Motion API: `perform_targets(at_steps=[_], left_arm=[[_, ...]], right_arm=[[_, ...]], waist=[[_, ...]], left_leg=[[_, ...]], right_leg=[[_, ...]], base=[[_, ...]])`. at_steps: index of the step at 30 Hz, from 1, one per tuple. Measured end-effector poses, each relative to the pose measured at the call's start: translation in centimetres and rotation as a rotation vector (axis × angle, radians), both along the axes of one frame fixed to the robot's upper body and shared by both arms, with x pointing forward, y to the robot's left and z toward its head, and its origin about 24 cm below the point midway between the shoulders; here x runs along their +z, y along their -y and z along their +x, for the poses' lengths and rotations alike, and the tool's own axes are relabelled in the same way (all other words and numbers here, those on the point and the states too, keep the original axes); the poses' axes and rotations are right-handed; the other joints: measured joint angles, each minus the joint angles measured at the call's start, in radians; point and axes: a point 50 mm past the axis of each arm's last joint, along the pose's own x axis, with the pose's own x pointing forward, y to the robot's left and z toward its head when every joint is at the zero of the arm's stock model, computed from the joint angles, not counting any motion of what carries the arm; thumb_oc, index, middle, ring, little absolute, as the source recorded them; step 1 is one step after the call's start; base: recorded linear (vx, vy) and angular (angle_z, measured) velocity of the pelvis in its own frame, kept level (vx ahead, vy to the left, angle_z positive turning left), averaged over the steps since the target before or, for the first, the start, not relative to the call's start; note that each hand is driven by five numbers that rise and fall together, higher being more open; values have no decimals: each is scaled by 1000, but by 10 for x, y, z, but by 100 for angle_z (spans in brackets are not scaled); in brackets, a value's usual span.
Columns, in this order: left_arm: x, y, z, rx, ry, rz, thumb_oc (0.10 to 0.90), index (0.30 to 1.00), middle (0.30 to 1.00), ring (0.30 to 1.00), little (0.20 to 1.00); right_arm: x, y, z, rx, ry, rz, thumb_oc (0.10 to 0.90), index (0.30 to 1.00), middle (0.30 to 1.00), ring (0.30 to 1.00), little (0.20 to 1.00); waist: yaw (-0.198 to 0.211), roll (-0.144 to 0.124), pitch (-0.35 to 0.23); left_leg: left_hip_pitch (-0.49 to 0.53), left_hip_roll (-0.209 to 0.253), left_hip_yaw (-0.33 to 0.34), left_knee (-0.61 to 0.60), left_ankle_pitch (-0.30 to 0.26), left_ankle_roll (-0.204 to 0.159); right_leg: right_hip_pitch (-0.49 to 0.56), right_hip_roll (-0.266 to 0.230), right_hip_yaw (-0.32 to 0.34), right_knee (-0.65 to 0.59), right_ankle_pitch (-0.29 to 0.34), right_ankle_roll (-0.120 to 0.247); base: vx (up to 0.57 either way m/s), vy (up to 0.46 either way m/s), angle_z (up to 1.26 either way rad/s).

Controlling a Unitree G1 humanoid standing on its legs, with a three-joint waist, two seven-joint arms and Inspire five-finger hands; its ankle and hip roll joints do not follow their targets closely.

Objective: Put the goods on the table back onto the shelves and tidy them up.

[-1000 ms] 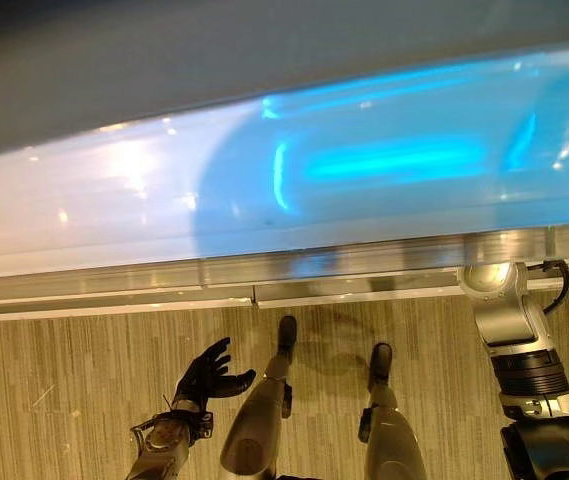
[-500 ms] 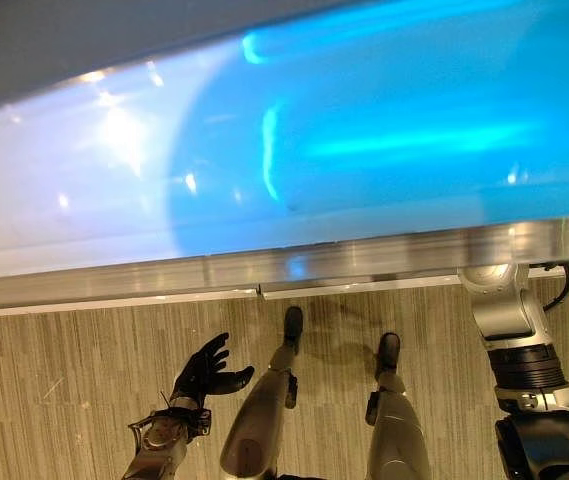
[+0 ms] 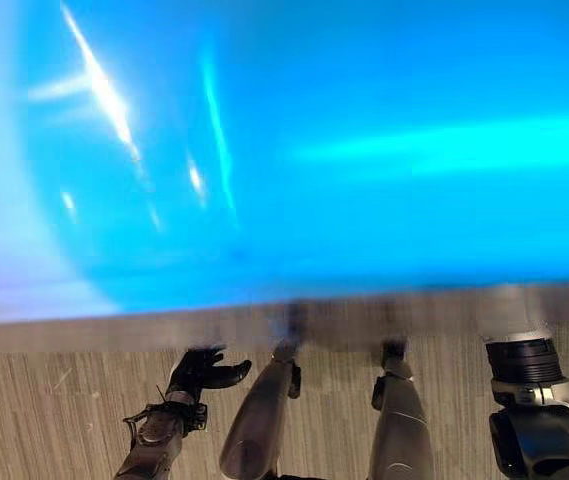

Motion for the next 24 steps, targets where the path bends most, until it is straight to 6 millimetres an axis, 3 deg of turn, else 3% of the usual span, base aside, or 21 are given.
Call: perform_targets(at_steps=[9, 16, 24], left_arm=[[0, 0, 0, -2, 2, -1, 800, 900, 900, 900, 900], [2, 1, 1, -8, 8, -4, 800, 900, 900, 900, 900], [3, 1, 1, 12, 13, -34, 800, 900, 900, 900, 900]], right_arm=[[1, 4, -1, -20, 10, 16, 400, 300, 300, 300, 300], [2, 4, -1, -31, 30, 54, 400, 300, 300, 300, 300], [3, 4, 0, -22, 43, 86, 400, 300, 300, 300, 300]], waist=[[4, 4, -2], [4, 29, -19], [6, 31, -20]], left_leg=[[-10, -12, 6, 8, -1, 2], [-65, -12, 13, 40, -6, 8], [-68, -11, 13, 41, -2, 7]], right_leg=[[-37, -13, 13, 56, -23, 2], [-108, -13, 30, 107, -35, 0], [-112, -13, 31, 110, -34, 0]], base=[[0, 0, 0], [0, 2, -1], [15, 0, 0]])
